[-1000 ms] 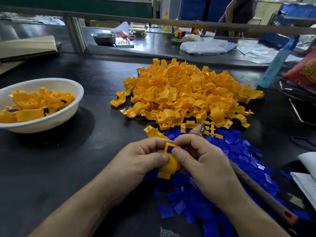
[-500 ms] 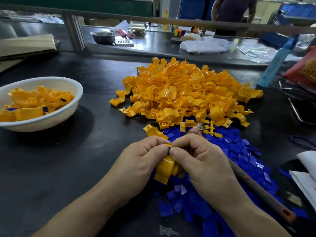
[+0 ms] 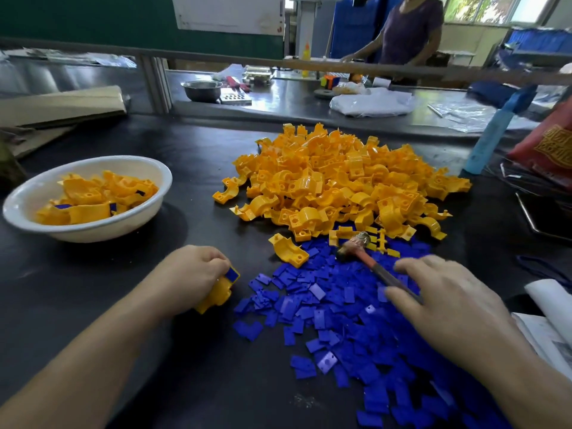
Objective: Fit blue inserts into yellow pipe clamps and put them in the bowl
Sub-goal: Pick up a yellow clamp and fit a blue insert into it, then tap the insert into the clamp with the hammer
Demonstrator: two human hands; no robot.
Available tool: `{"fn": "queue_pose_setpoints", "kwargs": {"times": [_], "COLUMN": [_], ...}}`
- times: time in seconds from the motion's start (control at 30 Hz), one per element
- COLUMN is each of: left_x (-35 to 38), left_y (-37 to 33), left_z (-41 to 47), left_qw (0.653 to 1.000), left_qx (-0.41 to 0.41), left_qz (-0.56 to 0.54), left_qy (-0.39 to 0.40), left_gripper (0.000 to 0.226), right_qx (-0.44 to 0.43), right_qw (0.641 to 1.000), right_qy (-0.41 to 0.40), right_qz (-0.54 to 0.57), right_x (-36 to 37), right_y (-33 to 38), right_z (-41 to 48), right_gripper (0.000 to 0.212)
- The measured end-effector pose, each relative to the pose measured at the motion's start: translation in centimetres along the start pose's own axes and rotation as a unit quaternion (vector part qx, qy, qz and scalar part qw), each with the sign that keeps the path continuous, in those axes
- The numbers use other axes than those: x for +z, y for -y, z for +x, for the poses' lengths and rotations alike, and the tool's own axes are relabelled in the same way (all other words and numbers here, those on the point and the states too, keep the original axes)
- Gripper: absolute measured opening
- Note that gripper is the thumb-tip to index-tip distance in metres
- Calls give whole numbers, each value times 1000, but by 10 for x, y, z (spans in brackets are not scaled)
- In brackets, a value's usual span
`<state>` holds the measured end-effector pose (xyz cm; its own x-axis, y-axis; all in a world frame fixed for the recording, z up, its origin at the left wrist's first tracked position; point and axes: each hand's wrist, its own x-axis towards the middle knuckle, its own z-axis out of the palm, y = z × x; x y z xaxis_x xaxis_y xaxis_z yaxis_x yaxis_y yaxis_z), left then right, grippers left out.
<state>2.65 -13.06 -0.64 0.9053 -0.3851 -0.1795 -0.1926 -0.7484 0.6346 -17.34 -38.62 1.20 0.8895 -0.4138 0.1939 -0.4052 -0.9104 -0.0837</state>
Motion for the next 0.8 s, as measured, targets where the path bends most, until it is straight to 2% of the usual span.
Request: {"fn": "queue_pose_setpoints", "kwargs": {"times": [0.1, 0.17, 0.3, 0.43, 0.57, 0.7, 0.8], "left_x": [5, 6, 9, 23, 29, 33, 34], "left_y": [9, 10, 16, 25, 29, 32, 35], "left_z": [-2, -5, -17, -34, -34, -31, -29], "left_qw": [999, 996, 979, 970, 965, 959, 959], "left_qx": [8, 9, -1, 31, 57, 87, 89], "left_qz": [41, 82, 180, 189, 176, 183, 180], "left_qy": [-26, -46, -93, -147, -188, -198, -201], "left_gripper": [24, 35, 70, 55, 46, 44, 45], "right_qx": [18, 29, 32, 32, 47, -11, -79], "right_qw": [996, 995, 996, 997, 986, 953, 941], "right_qy": [85, 93, 77, 71, 78, 76, 98], "right_qz": [-36, -22, -33, -14, 137, 294, 313], "right_x": [7, 11, 12, 4, -10, -19, -17], "right_y": [-10, -12, -15, -12, 15, 54, 78], "right_z": [-16, -23, -29, -29, -33, -37, -32], "right_gripper": [44, 41, 35, 16, 10, 21, 31]}}
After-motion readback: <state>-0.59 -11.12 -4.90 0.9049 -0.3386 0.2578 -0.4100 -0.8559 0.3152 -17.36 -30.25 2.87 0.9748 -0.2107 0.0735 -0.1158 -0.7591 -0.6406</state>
